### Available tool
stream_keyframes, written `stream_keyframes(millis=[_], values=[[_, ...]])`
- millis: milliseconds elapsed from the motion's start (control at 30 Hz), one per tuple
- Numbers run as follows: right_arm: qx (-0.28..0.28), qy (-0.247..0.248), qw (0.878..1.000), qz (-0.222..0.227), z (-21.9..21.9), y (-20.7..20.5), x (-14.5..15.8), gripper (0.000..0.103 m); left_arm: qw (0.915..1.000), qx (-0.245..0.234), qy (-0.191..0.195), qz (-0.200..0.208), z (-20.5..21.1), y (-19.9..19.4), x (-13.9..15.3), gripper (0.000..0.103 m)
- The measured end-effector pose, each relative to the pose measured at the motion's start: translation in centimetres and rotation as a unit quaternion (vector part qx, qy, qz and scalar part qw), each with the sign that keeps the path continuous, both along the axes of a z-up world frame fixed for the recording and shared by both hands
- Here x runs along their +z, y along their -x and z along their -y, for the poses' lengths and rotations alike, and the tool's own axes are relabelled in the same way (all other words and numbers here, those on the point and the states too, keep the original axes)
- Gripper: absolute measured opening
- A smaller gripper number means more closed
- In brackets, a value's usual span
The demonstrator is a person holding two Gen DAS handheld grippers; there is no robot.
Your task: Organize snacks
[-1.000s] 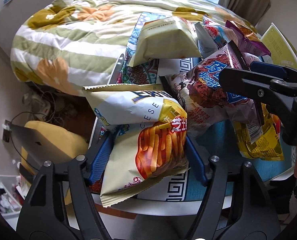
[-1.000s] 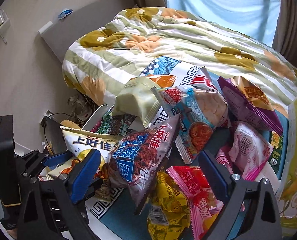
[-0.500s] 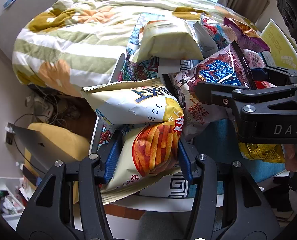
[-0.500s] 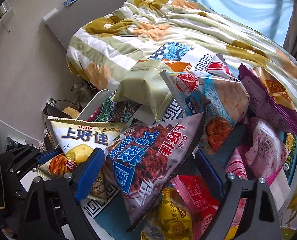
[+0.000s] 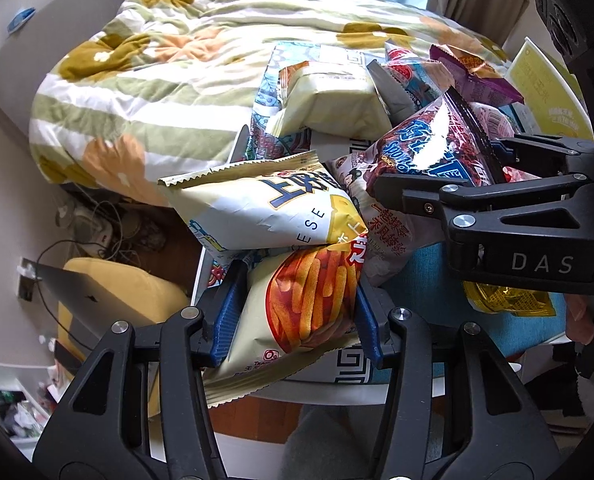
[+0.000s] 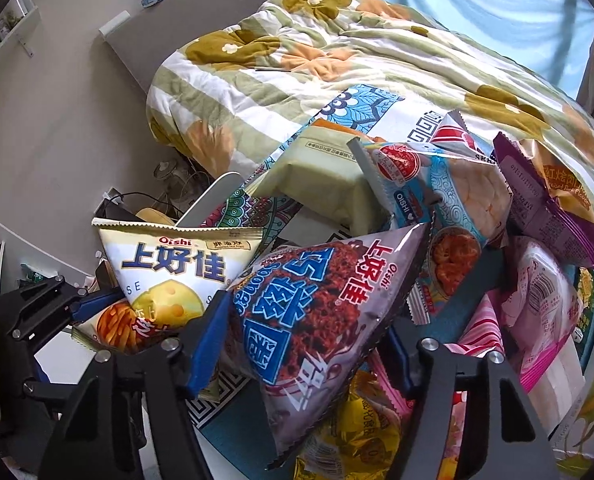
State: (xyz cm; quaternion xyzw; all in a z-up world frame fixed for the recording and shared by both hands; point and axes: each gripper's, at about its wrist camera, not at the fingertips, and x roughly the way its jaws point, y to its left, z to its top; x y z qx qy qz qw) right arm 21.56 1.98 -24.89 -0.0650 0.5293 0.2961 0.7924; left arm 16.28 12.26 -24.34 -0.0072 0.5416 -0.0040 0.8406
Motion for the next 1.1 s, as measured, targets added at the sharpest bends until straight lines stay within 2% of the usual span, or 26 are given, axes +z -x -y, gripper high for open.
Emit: stream_keyframes(millis=[300, 633, 867, 1100], values=[[-0.021, -0.026, 0.999, 0.021, 0.6, 0.9, 3.5, 0.064, 0.9994, -0.006, 0.001, 0.034, -0.6, 0.9, 4.2, 0.046], [-0.089, -0.056, 0.991, 0.083, 3.9, 2.4, 11.1, 0.064, 0.9923, -0.063, 0.012, 0.106, 0.9, 0.3, 11.4, 0.047], [-0.17, -0.059, 0.976, 0.124, 10.0, 3.7, 15.9, 0.064, 0.9815, -0.127, 0.034, 0.139, 5.9, -2.1, 15.3, 0.047], [-0.246, -0.042, 0.956, 0.152, 19.3, 5.3, 18.8, 0.064, 0.9677, -0.189, 0.06, 0.155, 15.4, -4.3, 17.4, 0.047]])
